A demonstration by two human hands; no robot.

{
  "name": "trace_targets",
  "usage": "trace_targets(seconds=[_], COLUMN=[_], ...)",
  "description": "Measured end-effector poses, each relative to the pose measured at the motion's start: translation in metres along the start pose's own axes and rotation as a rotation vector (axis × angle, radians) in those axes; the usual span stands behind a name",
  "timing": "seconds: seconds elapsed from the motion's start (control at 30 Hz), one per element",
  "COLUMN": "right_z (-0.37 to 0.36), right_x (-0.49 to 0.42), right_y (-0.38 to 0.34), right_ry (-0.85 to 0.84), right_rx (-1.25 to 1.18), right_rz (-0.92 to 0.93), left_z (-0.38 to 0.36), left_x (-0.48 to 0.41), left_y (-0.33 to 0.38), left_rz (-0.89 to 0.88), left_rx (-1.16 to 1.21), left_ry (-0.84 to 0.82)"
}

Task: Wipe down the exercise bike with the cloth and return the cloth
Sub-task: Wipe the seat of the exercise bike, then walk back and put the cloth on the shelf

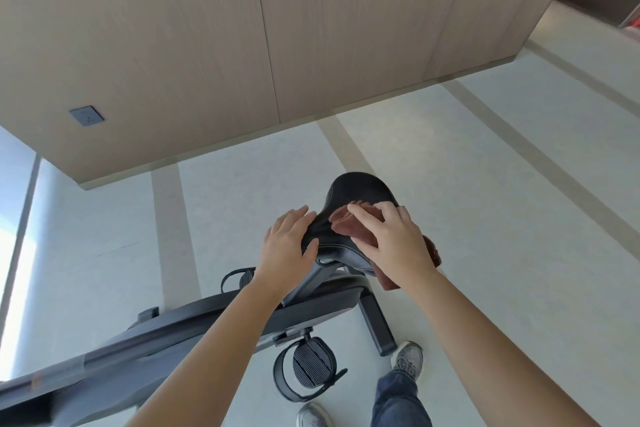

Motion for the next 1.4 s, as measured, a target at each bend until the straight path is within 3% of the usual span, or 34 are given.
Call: trace_targets(seconds=[0.4, 0.73, 0.97, 1.4], right_z=[0.054, 0.092, 0.13, 0.238], right_x=[0.05, 0.101, 0.134, 0.247], right_y=[0.017, 0.069, 0.154, 0.348], right_ry=[0.179, 0.336, 0.397, 0.549], right_rx=[-0.106, -0.083, -0.049, 0.04], right_rz=[-0.228, -0.459, -0.64, -0.886], left_z=[0.033, -0.003, -0.053, -0.16], left_x=[0.011, 0.008, -0.006, -0.016], left_y=[0.096, 0.175, 0.268, 0.514], left_rz=[-0.329, -0.491, -0.666, -0.94], left_rx=[-0.228, -0.202, -0.131, -0.024], left_ry=[0.202, 0.201, 0.14, 0.078])
Point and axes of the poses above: each hand's wrist, its own x-axis away from the middle knuckle, its own z-axis out of the back of the hand, y = z × x, the point moved 2 cm from there along -x, towards the middle knuckle, and after that the axes turned 6 degrees about -x, right-handed, at the moved point
